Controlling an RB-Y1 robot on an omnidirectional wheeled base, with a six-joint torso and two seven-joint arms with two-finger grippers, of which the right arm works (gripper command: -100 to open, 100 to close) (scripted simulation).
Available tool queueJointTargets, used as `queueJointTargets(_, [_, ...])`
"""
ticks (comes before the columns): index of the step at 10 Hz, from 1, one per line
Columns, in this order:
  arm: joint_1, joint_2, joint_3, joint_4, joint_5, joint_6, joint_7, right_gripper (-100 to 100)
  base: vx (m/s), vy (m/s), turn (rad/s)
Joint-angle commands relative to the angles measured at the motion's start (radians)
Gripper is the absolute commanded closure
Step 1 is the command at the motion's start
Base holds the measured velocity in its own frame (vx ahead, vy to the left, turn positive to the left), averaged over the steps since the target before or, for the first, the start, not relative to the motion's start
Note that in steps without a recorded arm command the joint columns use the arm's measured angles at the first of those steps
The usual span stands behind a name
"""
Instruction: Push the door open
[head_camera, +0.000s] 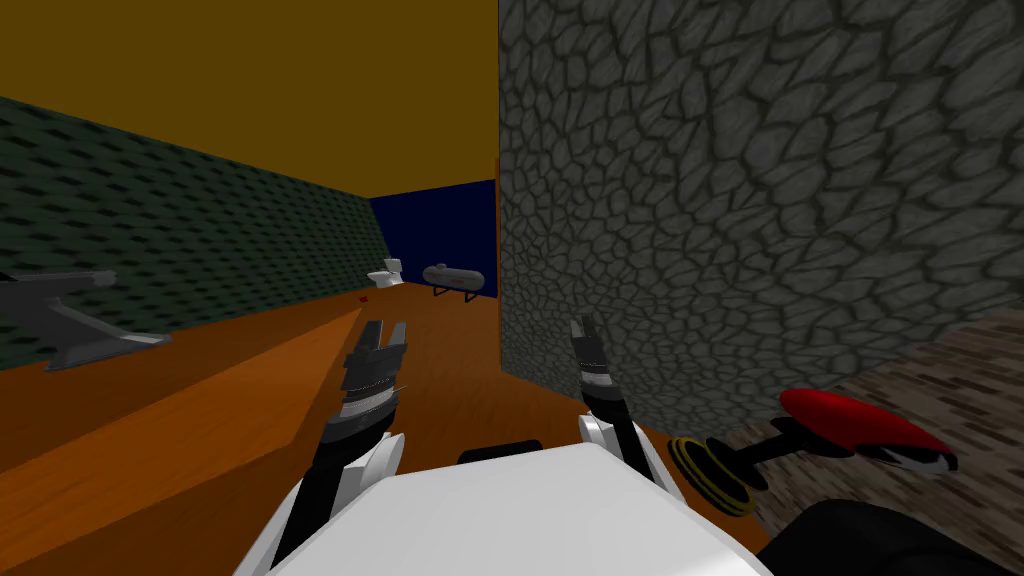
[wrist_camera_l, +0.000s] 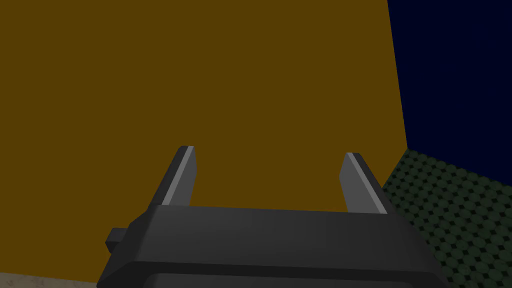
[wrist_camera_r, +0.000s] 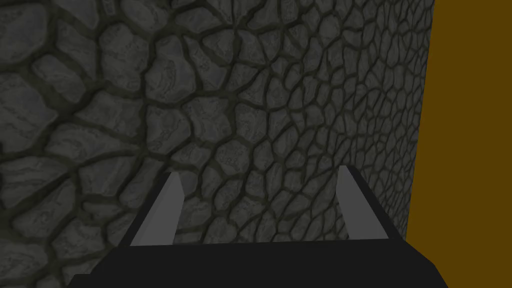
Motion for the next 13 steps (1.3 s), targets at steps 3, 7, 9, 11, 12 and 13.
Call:
queueJointTargets(3, [-0.038, -0.052, -0.008, 0.007, -0.001, -0.018, 0.000, -100, 0.050, 0.111, 0.218])
queueJointTargets(7, [-0.095, -0.127, -0.023, 0.019, -0.001, -0.044, -0.001, -100, 0.094, 0.140, 0.279])
queueJointTargets(9, [-0.123, -0.164, -0.031, 0.025, -0.001, -0.056, -0.002, -100, 0.130, 0.130, 0.274])
queueJointTargets(11, [-0.151, -0.200, -0.039, 0.030, -0.001, -0.069, -0.003, -100, 0.121, 0.135, 0.245])
queueJointTargets(12, [-0.167, -0.222, -0.043, 0.034, -0.001, -0.076, -0.003, -100, 0.142, 0.114, 0.193])
queueJointTargets(13, [-0.179, -0.236, -0.047, 0.036, -0.002, -0.082, -0.004, -100, 0.112, 0.093, 0.246])
